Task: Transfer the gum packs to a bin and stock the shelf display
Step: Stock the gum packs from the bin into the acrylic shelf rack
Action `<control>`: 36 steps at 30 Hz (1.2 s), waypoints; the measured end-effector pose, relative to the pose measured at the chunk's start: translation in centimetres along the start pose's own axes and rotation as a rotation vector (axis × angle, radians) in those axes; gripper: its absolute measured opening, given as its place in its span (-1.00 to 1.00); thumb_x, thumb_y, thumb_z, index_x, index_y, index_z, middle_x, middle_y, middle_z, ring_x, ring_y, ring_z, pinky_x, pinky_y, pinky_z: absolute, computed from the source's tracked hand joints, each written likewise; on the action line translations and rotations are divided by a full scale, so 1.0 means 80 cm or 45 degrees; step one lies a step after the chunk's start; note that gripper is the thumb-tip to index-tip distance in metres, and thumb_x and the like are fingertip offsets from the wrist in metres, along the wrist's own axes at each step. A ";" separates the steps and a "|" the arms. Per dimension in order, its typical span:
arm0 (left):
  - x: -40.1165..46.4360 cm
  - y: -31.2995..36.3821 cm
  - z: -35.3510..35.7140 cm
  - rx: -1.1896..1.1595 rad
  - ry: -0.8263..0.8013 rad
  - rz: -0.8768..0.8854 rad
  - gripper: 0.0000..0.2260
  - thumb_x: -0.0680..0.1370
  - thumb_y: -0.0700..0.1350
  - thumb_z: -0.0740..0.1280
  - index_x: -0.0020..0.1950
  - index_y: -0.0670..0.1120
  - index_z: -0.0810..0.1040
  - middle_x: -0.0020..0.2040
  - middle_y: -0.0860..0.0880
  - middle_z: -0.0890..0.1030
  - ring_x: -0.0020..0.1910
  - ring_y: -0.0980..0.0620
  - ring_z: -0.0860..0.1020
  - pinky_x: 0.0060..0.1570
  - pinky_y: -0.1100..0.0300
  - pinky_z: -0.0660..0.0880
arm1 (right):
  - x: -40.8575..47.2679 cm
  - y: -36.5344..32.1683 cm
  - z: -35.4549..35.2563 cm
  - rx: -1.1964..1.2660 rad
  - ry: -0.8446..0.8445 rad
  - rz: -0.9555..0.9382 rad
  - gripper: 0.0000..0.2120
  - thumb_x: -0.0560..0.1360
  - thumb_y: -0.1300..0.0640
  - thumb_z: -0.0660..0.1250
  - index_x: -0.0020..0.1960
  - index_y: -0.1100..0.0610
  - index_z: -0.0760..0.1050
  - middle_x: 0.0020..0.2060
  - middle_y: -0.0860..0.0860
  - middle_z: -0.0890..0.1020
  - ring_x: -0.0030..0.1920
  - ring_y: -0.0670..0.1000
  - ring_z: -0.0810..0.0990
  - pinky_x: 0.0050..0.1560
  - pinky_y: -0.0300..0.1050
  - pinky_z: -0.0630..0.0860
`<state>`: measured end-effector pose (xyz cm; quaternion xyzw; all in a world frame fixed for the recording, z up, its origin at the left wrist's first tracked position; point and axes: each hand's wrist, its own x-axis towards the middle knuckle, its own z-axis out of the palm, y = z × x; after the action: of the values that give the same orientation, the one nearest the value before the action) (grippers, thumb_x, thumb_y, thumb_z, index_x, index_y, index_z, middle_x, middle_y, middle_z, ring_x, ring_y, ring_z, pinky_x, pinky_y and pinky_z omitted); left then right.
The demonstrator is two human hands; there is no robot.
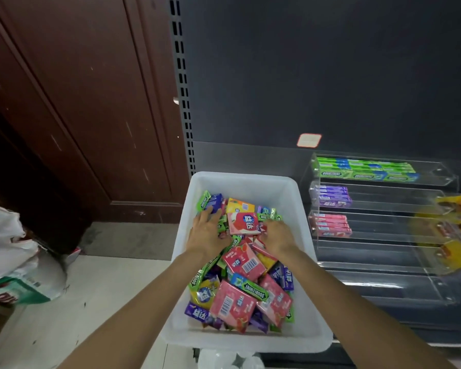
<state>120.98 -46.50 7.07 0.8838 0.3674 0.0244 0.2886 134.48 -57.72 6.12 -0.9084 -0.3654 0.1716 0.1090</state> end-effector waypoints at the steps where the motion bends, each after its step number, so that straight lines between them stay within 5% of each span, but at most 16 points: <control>1: 0.000 -0.001 -0.001 -0.014 0.003 0.004 -0.33 0.49 0.02 0.37 0.52 -0.04 0.13 0.53 -0.04 0.09 0.50 -0.08 0.05 0.45 0.04 0.08 | 0.000 -0.001 0.002 0.014 0.022 0.010 -0.83 0.54 0.22 0.27 0.12 0.18 0.51 0.05 0.12 0.59 0.06 0.08 0.55 0.03 -0.13 0.47; 8: 0.008 0.014 0.002 -0.132 0.064 0.124 -0.48 0.50 -0.06 0.38 0.43 -0.07 0.32 0.46 -0.06 0.27 0.45 -0.04 0.19 0.41 0.13 0.14 | -0.029 0.010 -0.038 0.372 0.167 -0.016 -0.76 0.48 0.30 0.32 0.15 0.21 0.54 -0.01 0.14 0.63 -0.05 0.05 0.61 -0.14 -0.21 0.53; 12: 0.017 0.043 0.014 -0.185 0.054 0.262 -0.62 0.51 -0.10 0.36 0.33 -0.09 0.44 0.34 -0.08 0.41 0.32 -0.04 0.36 0.27 0.22 0.28 | -0.054 0.027 -0.074 0.737 0.273 -0.021 -0.72 0.47 0.35 0.33 0.15 0.14 0.51 -0.18 -0.06 0.58 -0.21 -0.14 0.53 -0.22 -0.34 0.47; 15: 0.021 0.067 0.029 -0.208 -0.074 0.333 -0.64 0.52 -0.10 0.35 0.31 -0.10 0.46 0.29 -0.08 0.48 0.23 -0.02 0.45 0.16 0.26 0.34 | -0.064 0.043 -0.090 1.020 0.333 0.072 -0.71 0.44 0.36 0.36 0.11 0.12 0.46 -0.19 -0.11 0.52 -0.18 -0.10 0.53 -0.16 -0.18 0.55; 17: 0.023 0.081 0.040 -0.172 -0.185 0.363 -0.61 0.51 -0.11 0.38 0.32 -0.09 0.46 0.29 -0.06 0.47 0.23 0.00 0.46 0.14 0.32 0.33 | -0.067 0.056 -0.097 1.106 0.379 0.118 -0.71 0.44 0.35 0.38 0.09 0.12 0.43 -0.18 -0.10 0.52 -0.19 -0.12 0.52 -0.22 -0.25 0.53; 19: 0.028 0.091 0.051 -0.096 -0.267 0.376 -0.54 0.47 -0.10 0.42 0.35 -0.06 0.43 0.32 -0.05 0.45 0.29 -0.03 0.42 0.26 0.25 0.31 | -0.070 0.067 -0.101 1.154 0.433 0.137 -0.71 0.42 0.34 0.40 0.06 0.10 0.44 -0.19 -0.08 0.53 -0.20 -0.13 0.53 -0.27 -0.33 0.49; 26: 0.044 0.112 0.073 0.296 -0.313 0.388 -0.35 0.44 0.11 0.40 0.45 -0.03 0.26 0.42 -0.02 0.32 0.41 -0.07 0.23 0.40 -0.01 0.17 | -0.071 0.092 -0.102 1.287 0.429 0.184 -0.61 0.36 0.28 0.49 0.09 0.05 0.45 -0.19 0.01 0.62 -0.14 -0.04 0.61 -0.08 -0.13 0.57; 29: 0.046 0.118 0.079 0.345 -0.347 0.369 -0.37 0.46 0.14 0.37 0.46 0.03 0.24 0.46 0.02 0.28 0.42 -0.09 0.20 0.40 -0.07 0.14 | -0.073 0.097 -0.105 1.478 0.423 0.175 -0.62 0.39 0.33 0.45 0.10 0.05 0.44 -0.24 0.03 0.60 -0.20 -0.05 0.60 -0.26 -0.26 0.58; 36: 0.040 0.121 0.075 -0.148 -0.207 0.354 -0.40 0.39 -0.09 0.50 0.38 -0.13 0.38 0.29 -0.08 0.37 0.25 -0.03 0.42 0.30 0.25 0.28 | -0.082 0.112 -0.109 1.574 0.468 0.198 -0.76 0.44 0.35 0.38 0.00 0.10 0.43 -0.22 0.08 0.60 -0.15 -0.02 0.63 -0.20 -0.26 0.61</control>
<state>131.01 -52.81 6.68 0.9069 0.2150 0.0137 0.3620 139.10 -69.31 12.76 -0.7166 -0.1078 0.1994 0.6596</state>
